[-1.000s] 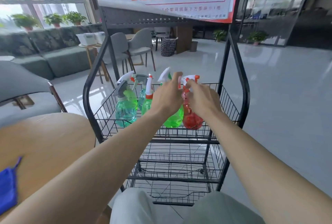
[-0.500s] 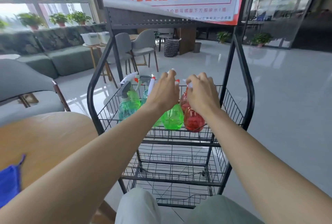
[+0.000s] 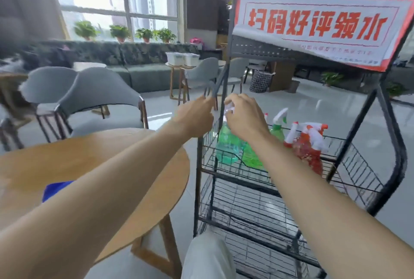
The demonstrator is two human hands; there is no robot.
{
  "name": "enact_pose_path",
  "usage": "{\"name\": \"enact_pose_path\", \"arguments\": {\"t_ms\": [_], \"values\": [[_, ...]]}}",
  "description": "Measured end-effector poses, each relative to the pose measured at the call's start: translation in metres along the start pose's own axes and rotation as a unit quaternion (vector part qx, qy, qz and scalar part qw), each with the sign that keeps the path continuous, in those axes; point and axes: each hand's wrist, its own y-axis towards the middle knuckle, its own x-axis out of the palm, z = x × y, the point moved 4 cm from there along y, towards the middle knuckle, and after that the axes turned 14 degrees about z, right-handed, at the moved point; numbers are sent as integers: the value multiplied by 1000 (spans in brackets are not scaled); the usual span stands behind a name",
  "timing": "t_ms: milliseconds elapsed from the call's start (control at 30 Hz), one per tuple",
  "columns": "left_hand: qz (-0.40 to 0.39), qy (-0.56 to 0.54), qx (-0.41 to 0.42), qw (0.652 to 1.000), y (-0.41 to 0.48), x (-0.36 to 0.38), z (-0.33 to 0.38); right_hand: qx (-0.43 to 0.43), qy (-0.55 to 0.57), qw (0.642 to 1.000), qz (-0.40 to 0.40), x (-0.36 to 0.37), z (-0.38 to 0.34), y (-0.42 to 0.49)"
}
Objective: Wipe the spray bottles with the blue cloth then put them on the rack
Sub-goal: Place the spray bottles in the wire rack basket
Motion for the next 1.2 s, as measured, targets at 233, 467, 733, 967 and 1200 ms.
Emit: {"name": "enact_pose_path", "arguments": {"t_ms": [233, 467, 733, 967, 1200], "values": [[52, 37, -143, 988, -78, -94, -171, -69, 91, 990, -85, 89, -165, -9], [50, 120, -237, 963, -173, -169, -292, -138, 150, 963, -179, 168, -323, -41], [86, 208, -359, 906, -296, -245, -420, -233, 213, 912, -262, 231, -497, -108], [73, 309, -455, 832, -383, -292, -504, -316, 233, 866, -311, 270, -597, -163], [91, 305, -568, 759, -434, -300, -554, -370, 244, 835, -326, 289, -650, -195]]}}
